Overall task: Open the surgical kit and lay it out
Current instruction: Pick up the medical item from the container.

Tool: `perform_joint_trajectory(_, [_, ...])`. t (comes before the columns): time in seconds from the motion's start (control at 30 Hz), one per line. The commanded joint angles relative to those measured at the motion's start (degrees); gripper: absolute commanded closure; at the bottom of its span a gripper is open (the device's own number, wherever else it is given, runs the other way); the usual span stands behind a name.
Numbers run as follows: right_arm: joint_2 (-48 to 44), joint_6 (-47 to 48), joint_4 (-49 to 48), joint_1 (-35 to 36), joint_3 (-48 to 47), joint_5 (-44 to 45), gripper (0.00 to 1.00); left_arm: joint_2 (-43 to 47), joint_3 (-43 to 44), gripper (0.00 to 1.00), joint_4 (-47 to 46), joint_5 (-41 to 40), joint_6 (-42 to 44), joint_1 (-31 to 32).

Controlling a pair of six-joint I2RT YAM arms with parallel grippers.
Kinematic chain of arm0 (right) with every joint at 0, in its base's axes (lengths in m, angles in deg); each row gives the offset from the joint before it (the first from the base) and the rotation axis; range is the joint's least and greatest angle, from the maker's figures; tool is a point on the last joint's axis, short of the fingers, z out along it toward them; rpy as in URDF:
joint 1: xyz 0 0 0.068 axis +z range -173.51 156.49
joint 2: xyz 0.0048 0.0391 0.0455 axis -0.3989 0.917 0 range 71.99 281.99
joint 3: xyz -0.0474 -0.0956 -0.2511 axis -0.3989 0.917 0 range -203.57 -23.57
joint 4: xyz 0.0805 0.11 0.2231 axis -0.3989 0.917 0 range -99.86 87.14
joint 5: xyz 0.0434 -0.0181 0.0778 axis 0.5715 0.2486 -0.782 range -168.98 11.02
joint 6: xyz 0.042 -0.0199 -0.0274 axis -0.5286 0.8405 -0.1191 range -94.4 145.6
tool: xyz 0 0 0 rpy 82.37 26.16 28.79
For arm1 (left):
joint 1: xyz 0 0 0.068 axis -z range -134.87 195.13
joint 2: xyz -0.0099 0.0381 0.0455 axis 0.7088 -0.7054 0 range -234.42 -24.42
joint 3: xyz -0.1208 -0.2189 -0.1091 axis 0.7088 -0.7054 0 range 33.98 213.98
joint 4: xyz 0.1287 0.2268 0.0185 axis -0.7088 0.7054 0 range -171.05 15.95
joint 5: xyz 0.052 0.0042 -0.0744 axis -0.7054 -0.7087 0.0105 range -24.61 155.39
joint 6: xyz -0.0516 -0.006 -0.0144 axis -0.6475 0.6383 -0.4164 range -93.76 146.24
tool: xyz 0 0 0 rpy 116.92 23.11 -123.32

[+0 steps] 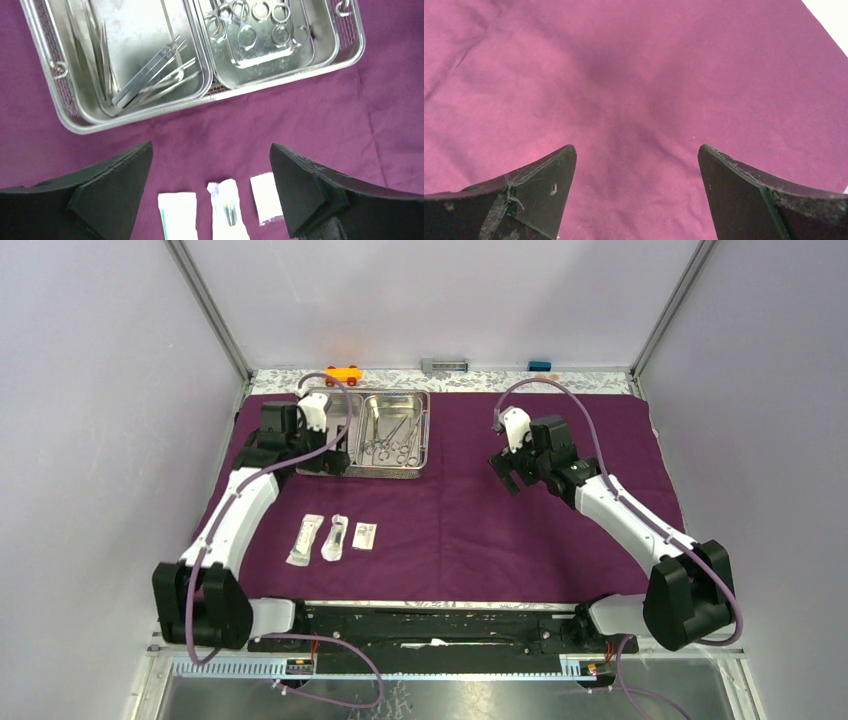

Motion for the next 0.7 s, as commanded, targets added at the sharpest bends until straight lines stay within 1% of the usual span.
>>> perform_joint_trajectory(0.0, [1.1, -6.2, -3.3, -0.3, -1.9, 7.9, 0.01, -6.4, 5.7, 0.01, -6.1, 5.1, -3.3, -2.3])
perform_joint_trajectory(0.07, [1.1, -6.7, -3.2, -0.3, -2.5, 7.7, 0.01, -8.2, 6.3, 0.01, -9.2, 8.8, -4.3, -4.1])
perform_joint_trajectory(0.13, [1.0, -6.9, -3.0, -0.3, -3.3, 6.9, 0.01, -9.5, 6.6, 0.01, -12.5, 10.4, -4.9, -4.8])
perform_joint_trajectory(0.3, [1.4, -7.0, -1.7, -0.3, -7.4, 6.3, 0.01, -13.3, 9.7, 0.01, -17.1, 10.5, -5.1, -6.2])
perform_joint_trajectory(0.4, [2.1, -10.2, -1.7, -0.5, -9.3, 6.6, 0.01, -15.4, 12.0, 0.01, -17.6, 11.2, -8.8, -6.2])
perform_joint_trajectory(0.5, [2.0, -13.0, -2.8, -0.8, -8.5, 4.4, 0.01, -17.5, 15.3, 0.01, -16.6, 11.7, -10.8, -5.9])
perform_joint_trajectory(0.6, [0.8, -12.9, -4.8, -1.1, -6.2, 2.4, 0.01, -18.8, 17.9, 0.01, -15.6, 10.7, -10.4, -5.2])
perform_joint_trajectory(0.67, [-0.1, -12.3, -6.3, -1.2, -4.5, 1.9, 0.01, -19.3, 19.1, 0.01, -15.1, 8.4, -9.0, -4.0])
